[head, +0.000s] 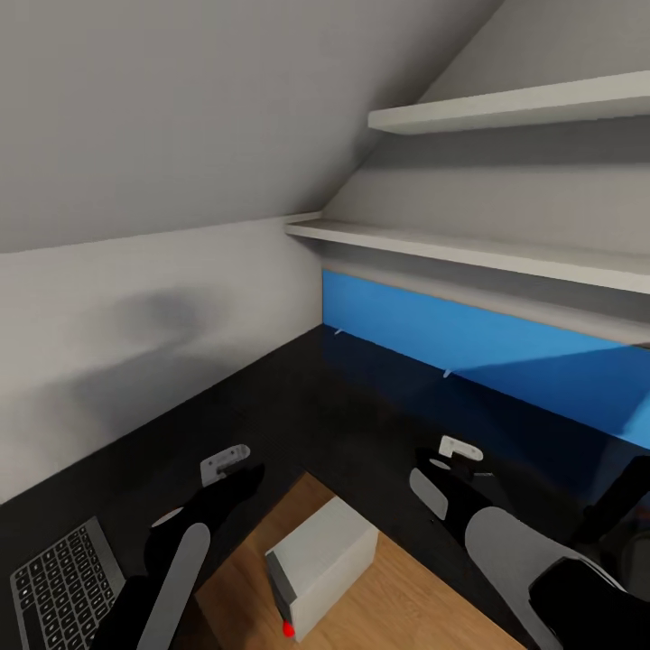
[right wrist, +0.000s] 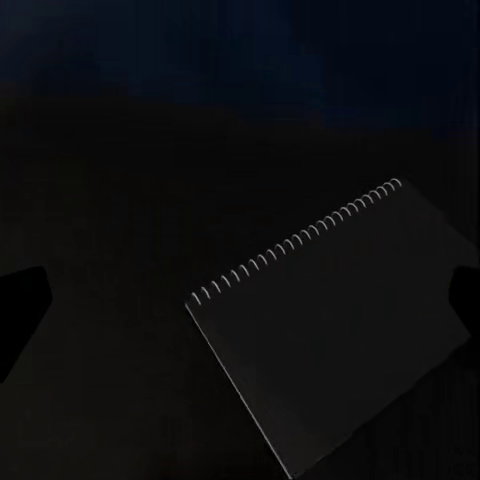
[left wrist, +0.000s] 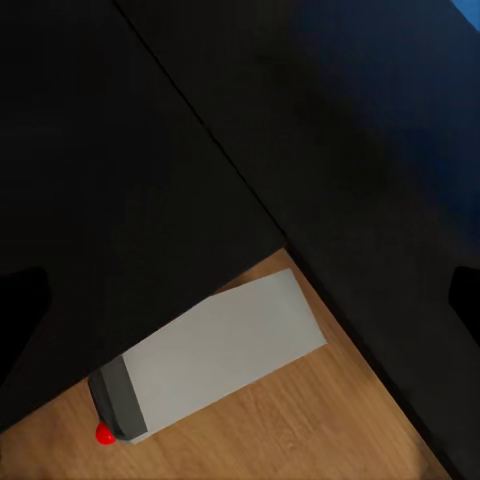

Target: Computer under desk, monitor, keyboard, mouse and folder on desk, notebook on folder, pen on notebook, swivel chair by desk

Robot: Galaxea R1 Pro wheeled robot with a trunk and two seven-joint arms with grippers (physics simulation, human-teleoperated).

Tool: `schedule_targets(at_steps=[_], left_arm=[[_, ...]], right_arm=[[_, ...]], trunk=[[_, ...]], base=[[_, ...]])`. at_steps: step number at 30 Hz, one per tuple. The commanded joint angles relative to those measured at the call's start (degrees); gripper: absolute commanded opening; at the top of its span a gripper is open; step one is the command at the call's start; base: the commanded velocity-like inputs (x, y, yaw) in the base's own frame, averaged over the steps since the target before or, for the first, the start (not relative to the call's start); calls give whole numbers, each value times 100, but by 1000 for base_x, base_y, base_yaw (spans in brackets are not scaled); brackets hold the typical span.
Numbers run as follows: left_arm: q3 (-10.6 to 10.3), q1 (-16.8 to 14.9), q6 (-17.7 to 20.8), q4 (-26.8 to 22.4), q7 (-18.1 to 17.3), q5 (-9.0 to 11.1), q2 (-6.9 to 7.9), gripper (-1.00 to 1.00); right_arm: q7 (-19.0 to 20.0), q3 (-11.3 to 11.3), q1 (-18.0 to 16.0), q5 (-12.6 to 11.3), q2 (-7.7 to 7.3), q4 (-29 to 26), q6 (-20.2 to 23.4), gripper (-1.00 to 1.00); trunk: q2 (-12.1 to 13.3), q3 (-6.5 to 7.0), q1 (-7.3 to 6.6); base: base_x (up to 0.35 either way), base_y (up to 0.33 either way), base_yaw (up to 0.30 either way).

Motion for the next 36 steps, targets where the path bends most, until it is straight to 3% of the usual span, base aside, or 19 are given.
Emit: schedule_targets(at_steps=[1, 10, 15, 26, 36], left_arm=[[-3, -5, 12, -11, 56, 60, 0, 100], [-2, -5, 28, -80, 42, 67, 0, 100], [7, -5, 56, -267, 32, 76, 6, 100], [-31, -5, 90, -314, 22, 94, -7, 100], [-17, -5, 91, -315, 29, 96, -17, 100]], right_arm=[[-87, 45, -74, -49, -22, 133, -42, 100], [-288, 22, -112, -64, -143, 173, -287, 100], [-307, -101, -115, -65, -168, 171, -476, 100], [-303, -122, -115, -62, -224, 164, -508, 100], [-303, -121, -115, -62, -215, 159, -509, 100]], trunk=[[-10, -11, 2], [-10, -11, 2], [-10, -11, 2], [-10, -11, 2], [-411, -190, 222]], base=[[0, 0, 0], [0, 0, 0], [0, 0, 0], [0, 0, 0], [0, 0, 0]])
